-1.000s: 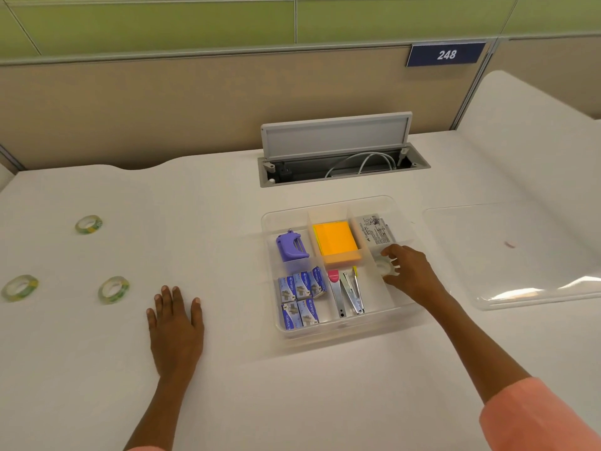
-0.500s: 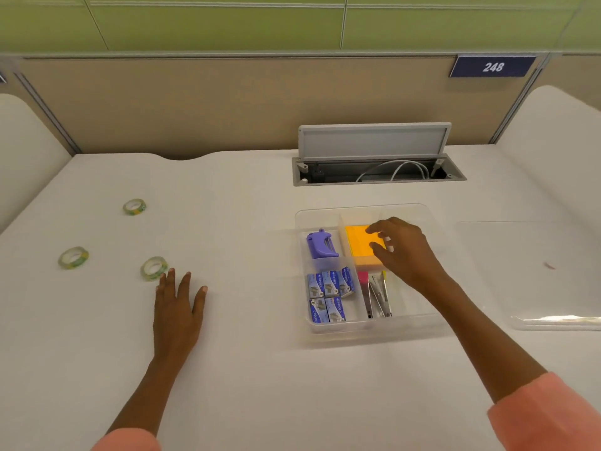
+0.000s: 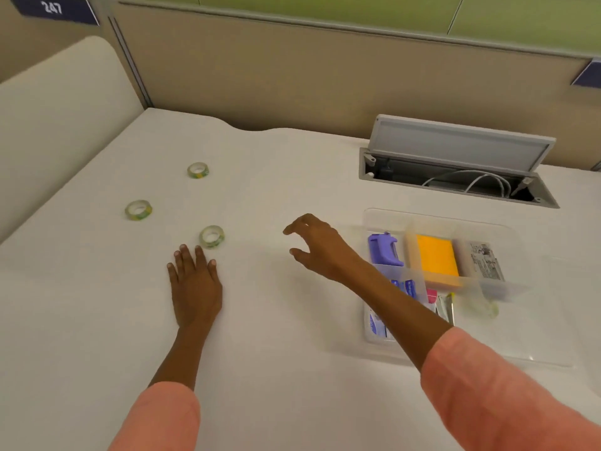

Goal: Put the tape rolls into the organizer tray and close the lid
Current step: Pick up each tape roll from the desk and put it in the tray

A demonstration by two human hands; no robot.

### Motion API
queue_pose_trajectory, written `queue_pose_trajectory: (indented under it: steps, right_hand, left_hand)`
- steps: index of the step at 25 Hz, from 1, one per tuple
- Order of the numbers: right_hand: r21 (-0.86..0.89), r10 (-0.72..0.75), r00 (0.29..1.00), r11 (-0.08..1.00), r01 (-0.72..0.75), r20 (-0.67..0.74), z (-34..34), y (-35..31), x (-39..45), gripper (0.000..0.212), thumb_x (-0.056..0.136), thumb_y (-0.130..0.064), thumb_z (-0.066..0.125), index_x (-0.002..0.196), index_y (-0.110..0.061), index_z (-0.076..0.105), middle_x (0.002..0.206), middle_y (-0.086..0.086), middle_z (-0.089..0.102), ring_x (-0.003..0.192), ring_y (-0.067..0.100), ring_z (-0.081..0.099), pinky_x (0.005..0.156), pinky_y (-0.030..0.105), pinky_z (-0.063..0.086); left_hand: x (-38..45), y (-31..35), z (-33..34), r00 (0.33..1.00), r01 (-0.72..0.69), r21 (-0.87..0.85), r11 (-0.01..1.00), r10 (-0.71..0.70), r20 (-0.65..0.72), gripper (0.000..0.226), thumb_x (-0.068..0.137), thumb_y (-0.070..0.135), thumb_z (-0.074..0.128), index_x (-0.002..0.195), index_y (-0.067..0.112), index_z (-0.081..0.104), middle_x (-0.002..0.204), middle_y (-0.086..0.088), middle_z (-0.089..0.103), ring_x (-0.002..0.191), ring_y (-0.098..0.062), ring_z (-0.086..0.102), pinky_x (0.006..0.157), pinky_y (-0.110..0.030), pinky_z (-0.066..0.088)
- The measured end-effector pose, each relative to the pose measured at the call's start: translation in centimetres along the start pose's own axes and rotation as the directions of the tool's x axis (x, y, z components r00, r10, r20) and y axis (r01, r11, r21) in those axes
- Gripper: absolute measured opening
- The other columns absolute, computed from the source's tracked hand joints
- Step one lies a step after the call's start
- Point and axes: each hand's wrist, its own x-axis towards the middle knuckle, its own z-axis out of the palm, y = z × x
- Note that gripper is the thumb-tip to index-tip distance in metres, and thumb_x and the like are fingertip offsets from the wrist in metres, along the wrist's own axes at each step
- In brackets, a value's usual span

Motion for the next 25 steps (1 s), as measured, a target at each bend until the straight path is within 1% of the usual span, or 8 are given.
queue_pose_trajectory:
  steps: [5, 8, 11, 14, 16, 19, 21, 25]
  right_hand:
    - [-0.134, -0.031, 0.979, 0.989, 0.059, 0.201, 4.6, -2.5, 5.2, 0.052, 0.089, -0.016, 0.055, 0.138, -0.017, 0.037, 0.151, 0.008, 0.028, 0.129, 0.031, 0.038, 0.102, 0.045, 0.041]
    - [-0.203, -0.053, 0.971, 0.974, 0.103, 0.235, 6.7, -4.1, 7.4, 0.061, 0.090, -0.019, 0.054, 0.144, -0.021, 0.025, 0.154, 0.010, 0.021, 0.131, 0.034, 0.035, 0.104, 0.048, 0.038]
    - [-0.268, -0.079, 0.967, 0.952, 0.146, 0.243, 8.2, -5.1, 8.6, 0.062, 0.090, -0.021, 0.053, 0.144, -0.024, 0.022, 0.154, 0.011, 0.020, 0.131, 0.035, 0.034, 0.103, 0.051, 0.034]
    - [-0.333, -0.088, 0.962, 0.927, 0.174, 0.257, 8.7, -5.2, 8.9, 0.058, 0.091, -0.023, 0.050, 0.143, -0.027, 0.025, 0.154, 0.011, 0.021, 0.132, 0.034, 0.031, 0.104, 0.051, 0.032]
    - [-0.329, -0.090, 0.965, 0.929, 0.171, 0.247, 8.6, -5.0, 8.7, 0.054, 0.092, -0.025, 0.049, 0.141, -0.026, 0.029, 0.153, 0.012, 0.022, 0.133, 0.033, 0.031, 0.104, 0.050, 0.032]
    - [-0.278, -0.090, 0.977, 0.950, 0.143, 0.194, 8.2, -4.4, 8.0, 0.046, 0.090, -0.028, 0.053, 0.133, -0.018, 0.039, 0.148, 0.014, 0.031, 0.128, 0.034, 0.037, 0.101, 0.047, 0.037]
    - [-0.230, -0.083, 0.988, 0.967, 0.111, 0.129, 7.8, -3.8, 7.2, 0.041, 0.088, -0.031, 0.057, 0.123, -0.012, 0.047, 0.141, 0.012, 0.040, 0.122, 0.032, 0.042, 0.096, 0.044, 0.041]
    - [-0.137, -0.030, 0.998, 0.990, 0.036, 0.049, 7.2, -1.7, 5.1, 0.029, 0.084, -0.027, 0.062, 0.106, -0.009, 0.058, 0.126, 0.008, 0.053, 0.113, 0.029, 0.047, 0.088, 0.039, 0.043]
  left_hand:
    - [0.5, -0.2, 0.6, 1.000, -0.009, 0.043, 0.999, 0.010, -0.016, 0.051, 0.098, 0.027, 0.021, 0.142, 0.004, 0.020, 0.153, -0.023, 0.016, 0.144, -0.033, 0.012, 0.120, -0.045, 0.007]
    - [0.6, -0.3, 0.9, 1.000, -0.012, 0.049, 0.999, 0.013, -0.013, 0.051, 0.098, 0.028, 0.018, 0.143, 0.005, 0.018, 0.154, -0.022, 0.015, 0.145, -0.032, 0.011, 0.120, -0.044, 0.006]
    - [0.6, -0.4, 1.1, 1.000, -0.014, 0.062, 0.998, 0.016, -0.021, 0.052, 0.098, 0.030, 0.017, 0.143, 0.005, 0.017, 0.154, -0.021, 0.015, 0.145, -0.031, 0.010, 0.120, -0.044, 0.006]
    - [0.6, -0.4, 1.2, 1.000, -0.020, 0.080, 0.997, 0.021, -0.014, 0.054, 0.098, 0.033, 0.015, 0.144, 0.006, 0.016, 0.155, -0.021, 0.014, 0.145, -0.031, 0.010, 0.120, -0.044, 0.006]
    - [0.6, -0.4, 1.2, 1.000, -0.019, 0.081, 0.997, 0.020, -0.012, 0.054, 0.098, 0.034, 0.015, 0.144, 0.005, 0.015, 0.155, -0.021, 0.014, 0.145, -0.031, 0.009, 0.120, -0.044, 0.005]
    - [0.6, -0.4, 1.1, 1.000, -0.024, 0.078, 0.997, 0.025, -0.015, 0.054, 0.098, 0.034, 0.016, 0.143, 0.005, 0.015, 0.155, -0.021, 0.014, 0.145, -0.031, 0.009, 0.120, -0.043, 0.005]
    - [0.6, -0.4, 1.1, 1.000, -0.024, 0.076, 0.997, 0.025, -0.015, 0.054, 0.098, 0.034, 0.016, 0.144, 0.005, 0.015, 0.155, -0.021, 0.014, 0.145, -0.030, 0.009, 0.120, -0.043, 0.005]
    - [0.5, -0.5, 1.1, 1.000, -0.026, 0.077, 0.997, 0.027, -0.007, 0.056, 0.098, 0.036, 0.017, 0.143, 0.004, 0.016, 0.154, -0.022, 0.015, 0.145, -0.031, 0.010, 0.120, -0.043, 0.005]
